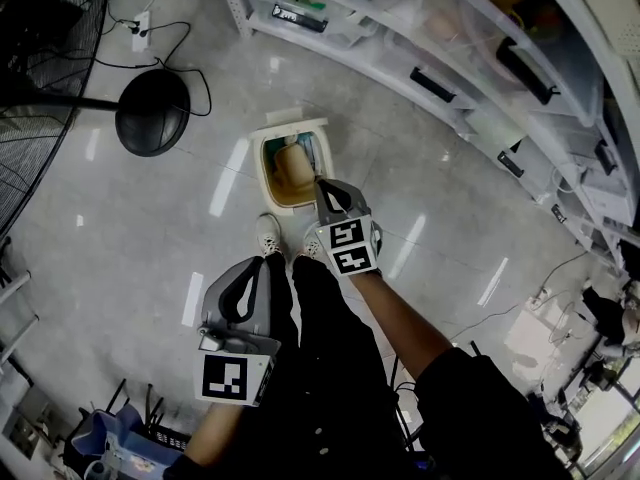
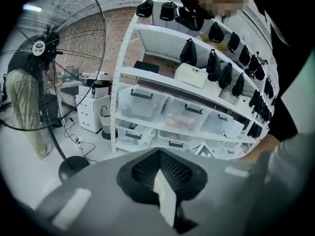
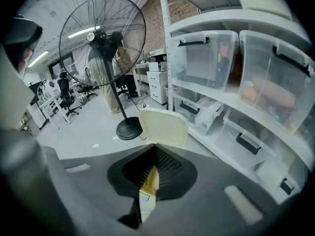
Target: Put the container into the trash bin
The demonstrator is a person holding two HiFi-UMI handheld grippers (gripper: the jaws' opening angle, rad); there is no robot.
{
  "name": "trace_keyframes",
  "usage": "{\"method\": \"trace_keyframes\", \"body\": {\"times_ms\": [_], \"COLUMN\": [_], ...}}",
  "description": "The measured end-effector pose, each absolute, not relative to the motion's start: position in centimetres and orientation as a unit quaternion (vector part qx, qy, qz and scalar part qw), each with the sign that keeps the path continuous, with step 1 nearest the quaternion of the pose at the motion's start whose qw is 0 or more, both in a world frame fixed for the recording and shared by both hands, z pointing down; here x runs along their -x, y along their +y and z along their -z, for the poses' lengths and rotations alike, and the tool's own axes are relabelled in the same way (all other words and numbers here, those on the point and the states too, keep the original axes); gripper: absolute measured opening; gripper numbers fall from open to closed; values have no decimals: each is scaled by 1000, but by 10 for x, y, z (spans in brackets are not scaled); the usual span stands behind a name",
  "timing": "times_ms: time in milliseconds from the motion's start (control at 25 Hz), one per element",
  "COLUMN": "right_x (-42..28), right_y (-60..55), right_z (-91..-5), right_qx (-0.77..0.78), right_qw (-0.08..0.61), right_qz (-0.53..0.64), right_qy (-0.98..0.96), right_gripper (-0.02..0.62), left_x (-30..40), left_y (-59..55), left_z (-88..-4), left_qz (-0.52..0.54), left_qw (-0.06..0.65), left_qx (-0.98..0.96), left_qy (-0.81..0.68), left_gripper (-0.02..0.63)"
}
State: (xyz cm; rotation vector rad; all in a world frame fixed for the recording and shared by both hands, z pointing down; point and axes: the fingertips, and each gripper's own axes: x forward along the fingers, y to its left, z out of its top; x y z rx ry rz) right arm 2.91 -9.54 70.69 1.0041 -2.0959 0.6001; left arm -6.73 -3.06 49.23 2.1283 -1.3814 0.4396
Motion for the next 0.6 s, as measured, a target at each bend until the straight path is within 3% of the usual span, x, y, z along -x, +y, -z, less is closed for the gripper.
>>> {"method": "trace_keyframes", "body": {"times_ms": [600], "right_x": [-38], "right_y": [-78], "right_z": [-536], "right_qx": [-379], "right_qw": [294], "right_qz": [-198], "right_qy": [-855], "right_gripper": [28], "left_x": [76], "left_y": [-34], "left_z": [-414], "left_qz": [-143], "left_qw": [224], "left_qx": [-819], "left_qy": [-508], "left_gripper": [0]}}
